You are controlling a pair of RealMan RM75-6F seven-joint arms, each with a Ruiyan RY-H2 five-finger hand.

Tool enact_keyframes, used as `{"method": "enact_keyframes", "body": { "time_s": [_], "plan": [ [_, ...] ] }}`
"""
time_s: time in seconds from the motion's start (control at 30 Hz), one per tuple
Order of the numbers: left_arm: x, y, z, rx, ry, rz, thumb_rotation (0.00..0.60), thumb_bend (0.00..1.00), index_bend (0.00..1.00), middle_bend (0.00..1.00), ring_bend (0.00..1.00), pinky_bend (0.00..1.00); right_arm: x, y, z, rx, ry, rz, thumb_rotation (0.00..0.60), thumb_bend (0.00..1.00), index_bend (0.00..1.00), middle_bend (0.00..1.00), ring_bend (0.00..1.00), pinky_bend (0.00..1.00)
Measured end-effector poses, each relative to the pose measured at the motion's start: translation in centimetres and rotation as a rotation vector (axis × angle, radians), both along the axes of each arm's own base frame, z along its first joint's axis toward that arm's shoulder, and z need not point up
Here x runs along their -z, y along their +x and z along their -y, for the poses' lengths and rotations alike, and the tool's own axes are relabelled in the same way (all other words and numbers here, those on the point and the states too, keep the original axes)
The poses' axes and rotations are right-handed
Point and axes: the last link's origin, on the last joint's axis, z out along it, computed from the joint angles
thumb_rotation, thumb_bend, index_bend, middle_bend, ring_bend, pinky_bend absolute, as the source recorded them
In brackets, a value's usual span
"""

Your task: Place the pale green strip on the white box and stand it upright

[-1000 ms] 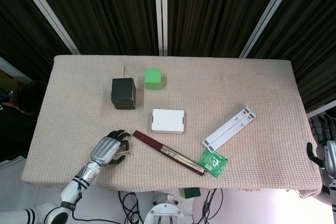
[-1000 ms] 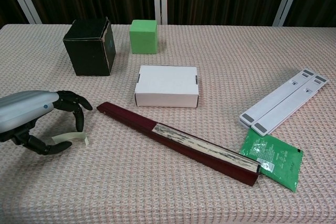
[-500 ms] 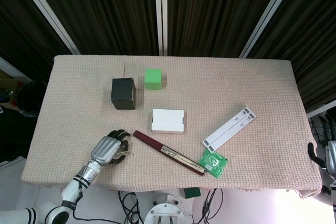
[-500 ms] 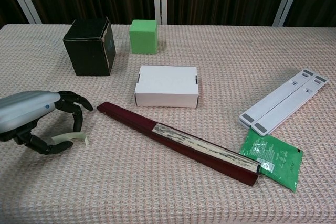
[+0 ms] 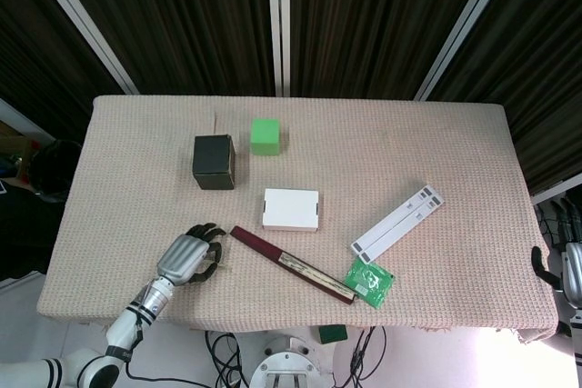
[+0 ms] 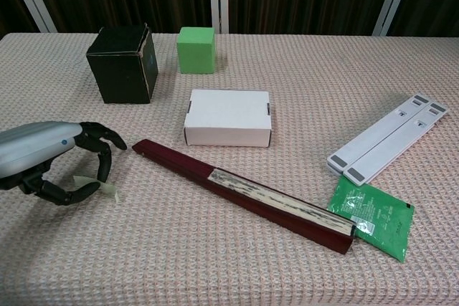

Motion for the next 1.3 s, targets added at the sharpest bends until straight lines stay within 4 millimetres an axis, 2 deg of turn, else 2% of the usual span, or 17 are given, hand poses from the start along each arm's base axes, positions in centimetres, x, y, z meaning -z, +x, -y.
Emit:
{"method": "enact_keyframes", "body": {
  "time_s": [0.27, 0.47, 0.63, 0.9, 1.1, 1.3],
  "plan": [
    [0.0, 0.3, 0.0, -0.003, -0.004, 0.011, 0.6, 0.44, 0.59, 0.21, 0.1, 0.17, -0.1, 0.0, 0.0, 0.0, -0.003, 0.003, 0.6, 0.46, 0.0, 0.0, 0.0, 0.0],
    [-0.7, 1.3, -0.6, 0.007, 0.007, 0.051, 0.6, 0.44, 0.6, 0.21, 0.1, 0.17, -0.3, 0.0, 0.0, -0.004, -0.016, 0.002, 0.6, 0.46, 0.0, 0.0, 0.0, 0.0],
    [-1.7, 3.7, -1.6, 0.049, 0.014, 0.098, 0.6, 0.45, 0.6, 0.21, 0.1, 0.18, -0.5, 0.2, -0.1, -0.008, -0.021, 0.008, 0.6, 0.46, 0.0, 0.0, 0.0, 0.0],
    [-2.7, 8.2, -4.7, 0.137, 0.034, 0.071, 0.6, 0.46, 0.6, 0.21, 0.11, 0.22, -0.8, 0.0, -0.2, -0.006, -0.027, 0.006, 0.6, 0.44, 0.0, 0.0, 0.0, 0.0],
    [-1.8, 11.5, -6.7, 0.189, 0.026, 0.062, 0.6, 0.46, 0.61, 0.24, 0.14, 0.23, -1.2, -0.2, -0.1, -0.001, -0.036, 0.01, 0.6, 0.44, 0.0, 0.0, 0.0, 0.0],
    [-0.4, 13.5, -7.7, 0.237, 0.007, 0.05, 0.6, 0.46, 0.61, 0.24, 0.14, 0.25, -1.1, -0.7, 0.0, 0.009, -0.019, 0.003, 0.6, 0.44, 0.0, 0.0, 0.0, 0.0]
  ]
}}
